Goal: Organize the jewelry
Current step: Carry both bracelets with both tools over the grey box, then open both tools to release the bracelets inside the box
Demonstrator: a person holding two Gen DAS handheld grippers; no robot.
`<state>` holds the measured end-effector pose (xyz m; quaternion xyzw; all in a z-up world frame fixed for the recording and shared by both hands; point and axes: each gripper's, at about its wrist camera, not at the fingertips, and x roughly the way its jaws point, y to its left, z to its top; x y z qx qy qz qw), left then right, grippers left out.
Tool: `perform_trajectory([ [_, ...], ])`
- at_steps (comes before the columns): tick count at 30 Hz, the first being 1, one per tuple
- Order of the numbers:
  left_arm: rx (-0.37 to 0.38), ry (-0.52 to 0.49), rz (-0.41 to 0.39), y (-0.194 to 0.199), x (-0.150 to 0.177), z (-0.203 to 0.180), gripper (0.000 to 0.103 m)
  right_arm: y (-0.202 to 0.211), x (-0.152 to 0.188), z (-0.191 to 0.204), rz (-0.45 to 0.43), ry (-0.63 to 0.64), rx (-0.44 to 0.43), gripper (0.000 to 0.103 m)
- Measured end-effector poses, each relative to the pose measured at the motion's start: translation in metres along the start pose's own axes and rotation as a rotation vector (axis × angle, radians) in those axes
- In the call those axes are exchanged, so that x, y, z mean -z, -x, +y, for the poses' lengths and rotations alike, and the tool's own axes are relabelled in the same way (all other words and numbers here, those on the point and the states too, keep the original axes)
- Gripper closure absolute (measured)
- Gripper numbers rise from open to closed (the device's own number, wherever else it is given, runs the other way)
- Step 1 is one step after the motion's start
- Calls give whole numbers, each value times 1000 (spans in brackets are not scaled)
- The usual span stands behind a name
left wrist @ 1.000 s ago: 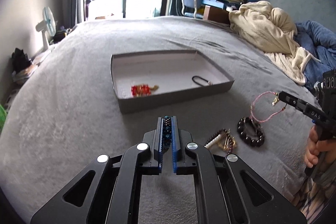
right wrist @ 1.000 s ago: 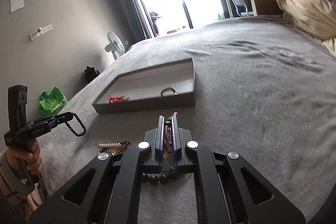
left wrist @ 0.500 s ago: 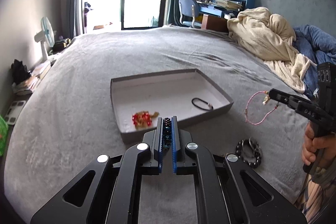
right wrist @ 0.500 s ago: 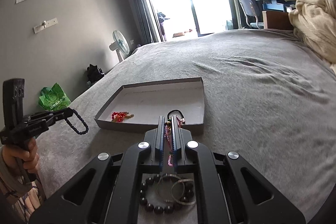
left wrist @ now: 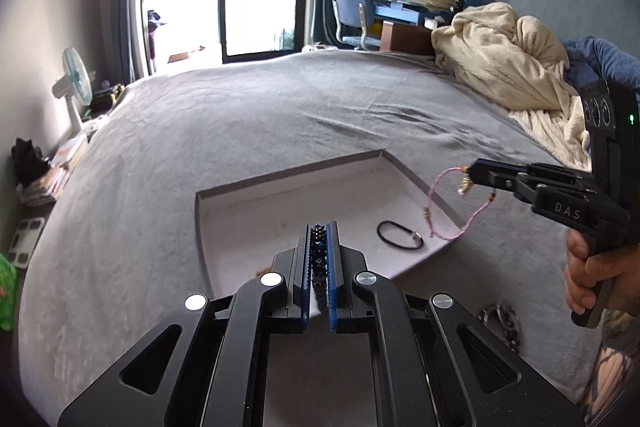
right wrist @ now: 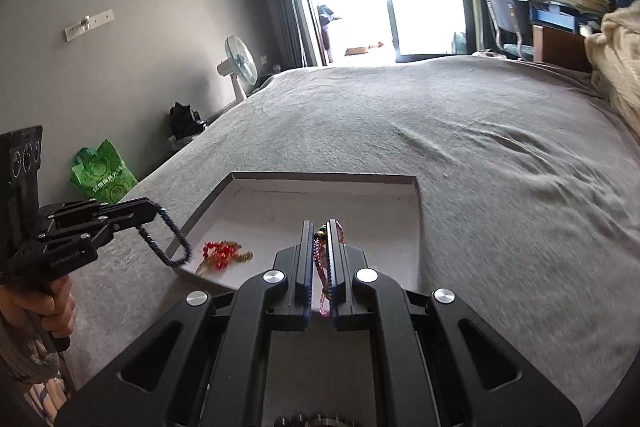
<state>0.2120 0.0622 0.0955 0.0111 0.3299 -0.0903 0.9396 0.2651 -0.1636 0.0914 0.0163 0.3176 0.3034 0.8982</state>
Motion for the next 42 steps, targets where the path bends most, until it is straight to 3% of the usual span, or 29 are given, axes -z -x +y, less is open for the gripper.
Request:
perform_trajectory([
  [13,20,14,80,-79,-32,10,96,-105,-26,-3,127,-95,-68,97],
  [19,-16,12,140,-111,-30,22,96,-139,-24,-29,208,-123,22,97],
  [29,-148,21,258,-140,-11,49,94,-140,-13,-64,231,-141,90,96],
  [31,-182,10,267,-140,-7,50,76,-138,-12,-65,229,-141,95,96],
  [33,-197,1,249,-136,-6,51,51,-134,-11,-63,218,-129,95,94],
  [35,-227,-19,219,-128,-4,50,34,-127,-11,-62,197,-117,92,76],
  [42,-231,3,159,-100,-3,50,20,-102,-8,-61,146,-125,95,69],
])
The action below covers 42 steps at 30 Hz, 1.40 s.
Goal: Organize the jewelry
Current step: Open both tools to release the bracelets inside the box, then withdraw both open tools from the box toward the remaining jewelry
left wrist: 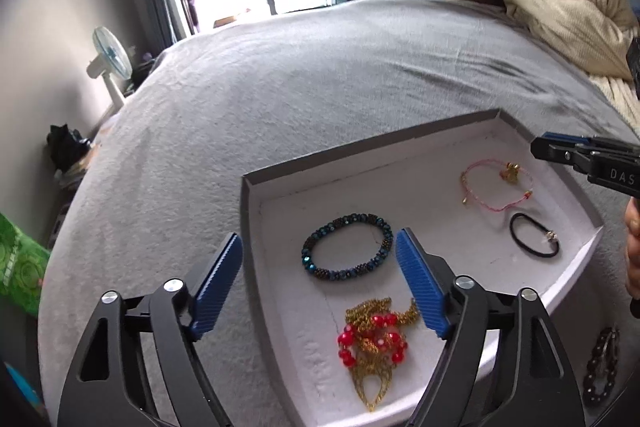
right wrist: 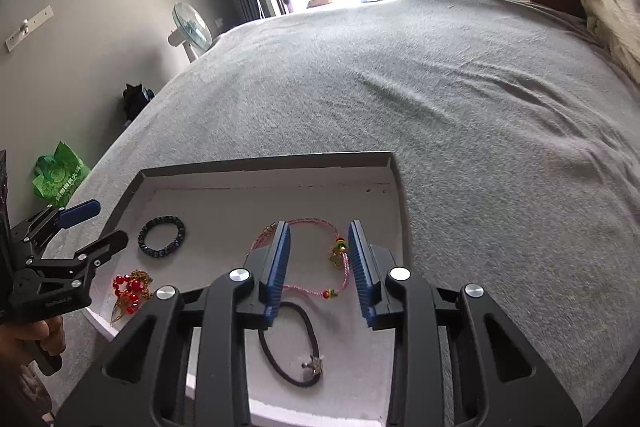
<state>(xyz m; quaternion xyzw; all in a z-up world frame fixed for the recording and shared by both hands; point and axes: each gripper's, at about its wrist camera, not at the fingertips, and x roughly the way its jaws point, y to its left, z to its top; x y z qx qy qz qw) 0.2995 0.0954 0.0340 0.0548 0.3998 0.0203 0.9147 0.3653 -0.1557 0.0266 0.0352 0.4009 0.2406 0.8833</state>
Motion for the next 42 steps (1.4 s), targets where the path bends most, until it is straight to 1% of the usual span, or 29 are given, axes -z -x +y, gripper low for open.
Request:
perform_trajectory([
  [3,-8,4,-31,13,3,0,13,14,2,0,-36,2,13,48],
  [5,-17,-1,-47,22,5,-2,12,23,4,-1,-54,2,13,40],
  [7,-15,7,-55,29,8,-2,11,31,7,-1,-67,9,14,37],
  [12,7,34,-73,44,21,-3,8,50,20,2,-98,48,23,15],
  [18,21,84,-77,56,38,-3,7,69,42,2,-119,78,24,9],
  [24,43,104,-83,68,56,-9,7,83,63,1,-129,92,29,6],
  [28,71,89,-83,78,74,-22,7,93,82,0,-126,88,18,6],
  [37,170,73,-59,98,117,-48,7,116,132,-6,-108,58,2,6],
  [40,199,53,-63,103,128,-59,7,125,146,-9,-112,33,-5,6],
  [42,221,31,-65,105,134,-65,9,131,153,-10,-119,22,-9,6],
])
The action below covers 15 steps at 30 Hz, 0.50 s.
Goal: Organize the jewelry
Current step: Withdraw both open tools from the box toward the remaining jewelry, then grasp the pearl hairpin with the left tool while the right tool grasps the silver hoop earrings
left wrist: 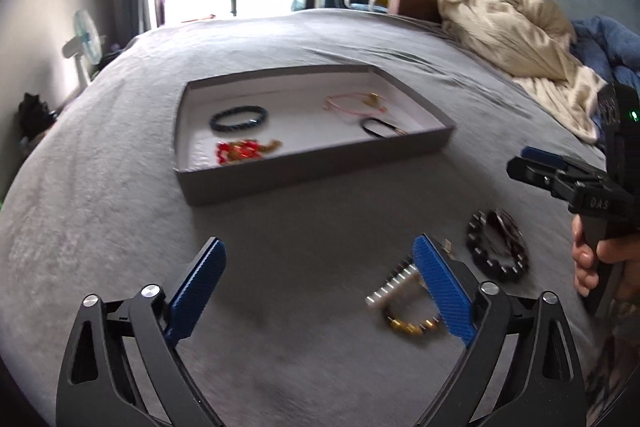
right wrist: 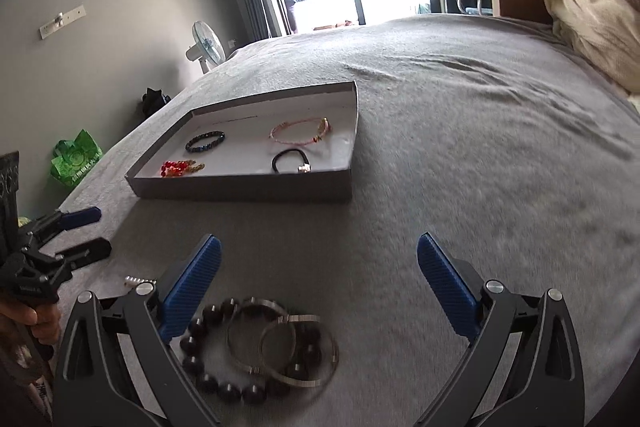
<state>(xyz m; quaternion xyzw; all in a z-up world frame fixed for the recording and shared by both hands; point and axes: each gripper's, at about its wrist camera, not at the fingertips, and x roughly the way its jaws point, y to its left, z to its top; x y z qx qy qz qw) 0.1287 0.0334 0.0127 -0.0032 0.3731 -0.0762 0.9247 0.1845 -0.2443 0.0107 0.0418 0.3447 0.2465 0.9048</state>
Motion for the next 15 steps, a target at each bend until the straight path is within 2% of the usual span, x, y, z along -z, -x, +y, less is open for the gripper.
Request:
perform_trajectory([
  [1,9,-12,1,0,2,-3,10,4,3,0,-4,-4,-3,6],
  [6,48,-66,54,-8,10,-16,38,15,17,0,-12,-16,-12,6],
  [10,78,-104,68,-12,13,-25,40,18,27,1,-3,-19,-22,6],
  [13,97,-141,87,-18,16,-33,47,19,32,2,1,-23,-26,6],
  [15,105,-157,111,-23,18,-36,63,19,33,2,4,-22,-28,6],
])
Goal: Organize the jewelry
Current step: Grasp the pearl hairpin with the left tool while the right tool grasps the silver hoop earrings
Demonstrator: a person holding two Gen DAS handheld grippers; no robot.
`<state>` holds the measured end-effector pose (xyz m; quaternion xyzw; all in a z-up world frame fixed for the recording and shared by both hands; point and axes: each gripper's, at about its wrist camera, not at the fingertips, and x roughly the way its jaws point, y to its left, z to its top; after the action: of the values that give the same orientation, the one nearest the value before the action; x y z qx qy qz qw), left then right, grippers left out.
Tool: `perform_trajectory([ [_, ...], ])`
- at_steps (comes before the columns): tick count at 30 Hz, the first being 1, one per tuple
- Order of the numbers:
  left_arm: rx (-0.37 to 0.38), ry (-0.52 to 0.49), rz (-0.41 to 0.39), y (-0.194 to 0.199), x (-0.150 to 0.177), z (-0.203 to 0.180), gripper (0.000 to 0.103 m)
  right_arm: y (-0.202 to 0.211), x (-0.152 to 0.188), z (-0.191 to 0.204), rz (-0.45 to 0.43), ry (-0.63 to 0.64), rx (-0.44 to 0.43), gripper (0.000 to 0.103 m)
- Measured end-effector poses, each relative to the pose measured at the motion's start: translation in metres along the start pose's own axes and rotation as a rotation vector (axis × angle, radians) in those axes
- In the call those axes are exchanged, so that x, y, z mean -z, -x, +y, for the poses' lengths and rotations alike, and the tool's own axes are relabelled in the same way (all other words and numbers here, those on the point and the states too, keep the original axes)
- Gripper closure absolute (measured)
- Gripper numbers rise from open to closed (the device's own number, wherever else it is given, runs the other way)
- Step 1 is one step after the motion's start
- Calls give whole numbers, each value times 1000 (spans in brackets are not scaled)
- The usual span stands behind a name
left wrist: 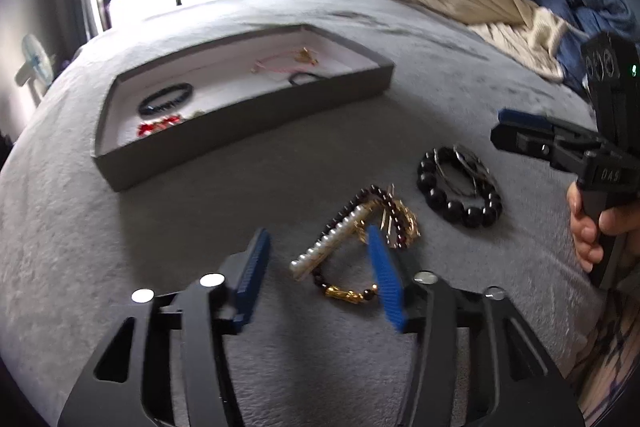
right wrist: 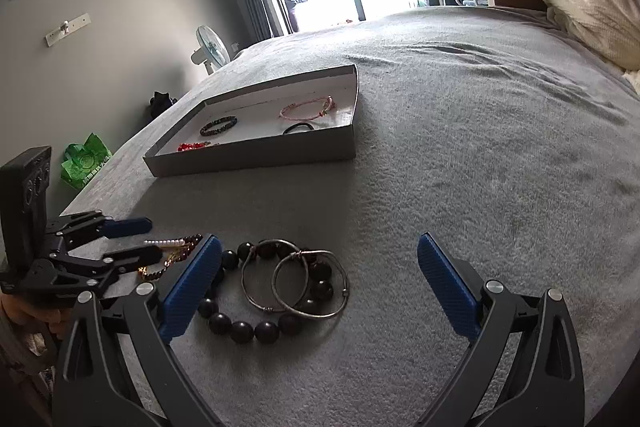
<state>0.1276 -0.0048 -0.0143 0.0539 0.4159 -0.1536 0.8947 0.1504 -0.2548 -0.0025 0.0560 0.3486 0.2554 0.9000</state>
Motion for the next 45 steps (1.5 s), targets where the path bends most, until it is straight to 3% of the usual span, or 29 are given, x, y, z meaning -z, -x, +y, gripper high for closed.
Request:
perform_trajectory([
  [3,17,2,11,-4,2,0,76,-1,0,-1,6,1,0,6],
  [8,40,46,-25,3,9,6,86,-2,1,1,11,15,-13,7],
  [16,101,91,-57,19,19,16,93,-5,2,6,30,34,-15,8],
  [21,83,117,-77,30,25,26,96,-5,2,7,31,35,-20,8],
  [26,36,173,-89,38,33,45,96,-9,4,11,57,58,-37,13],
  [32,-4,176,-48,32,35,49,96,-20,7,18,124,88,-34,17],
  [36,-21,139,-39,29,34,42,78,-27,7,12,159,53,-33,24],
  [40,-18,112,-30,27,34,38,70,-28,7,4,160,1,-59,31],
  [43,-21,101,-16,22,34,37,68,-32,7,-2,179,-27,-72,39],
  [45,-21,102,-14,21,34,37,68,-35,7,-3,190,-36,-78,54],
])
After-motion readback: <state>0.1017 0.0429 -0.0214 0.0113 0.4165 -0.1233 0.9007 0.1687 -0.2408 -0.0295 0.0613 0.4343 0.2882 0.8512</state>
